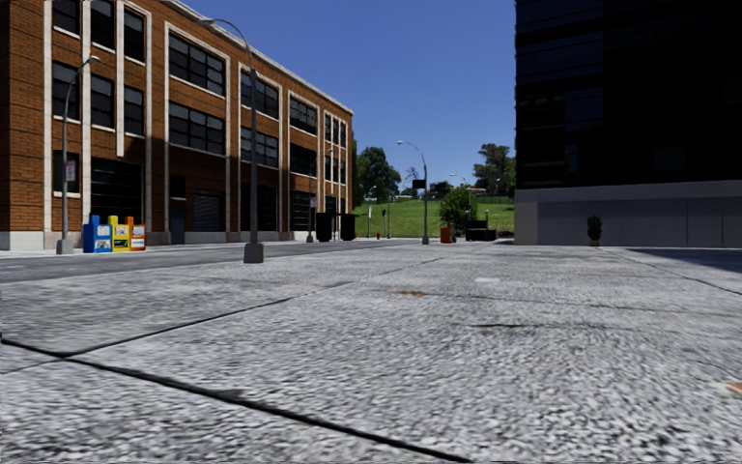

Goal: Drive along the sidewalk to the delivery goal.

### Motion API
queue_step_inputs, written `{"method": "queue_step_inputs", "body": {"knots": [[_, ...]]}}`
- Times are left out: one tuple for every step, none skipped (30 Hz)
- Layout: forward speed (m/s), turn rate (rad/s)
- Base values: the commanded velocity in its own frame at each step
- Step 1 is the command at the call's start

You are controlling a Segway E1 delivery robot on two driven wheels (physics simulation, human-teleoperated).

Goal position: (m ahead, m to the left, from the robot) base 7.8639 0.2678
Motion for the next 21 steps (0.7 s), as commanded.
{"method": "queue_step_inputs", "body": {"knots": [[2.0, -0.06], [2.0, -0.11], [2.0, -0.15], [2.0, -0.15], [2.0, -0.16], [2.0, -0.13], [2.0, 0.0], [2.0, 0.0], [2.0, 0.0], [2.0, 0.0], [2.0, 0.0], [2.0, 0.0], [2.0, 0.0], [2.0, 0.0], [2.0, 0.0], [2.0, 0.0], [2.0, 0.0], [2.0, 0.0], [2.0, 0.0], [2.0, 0.0], [2.0, 0.0]]}}
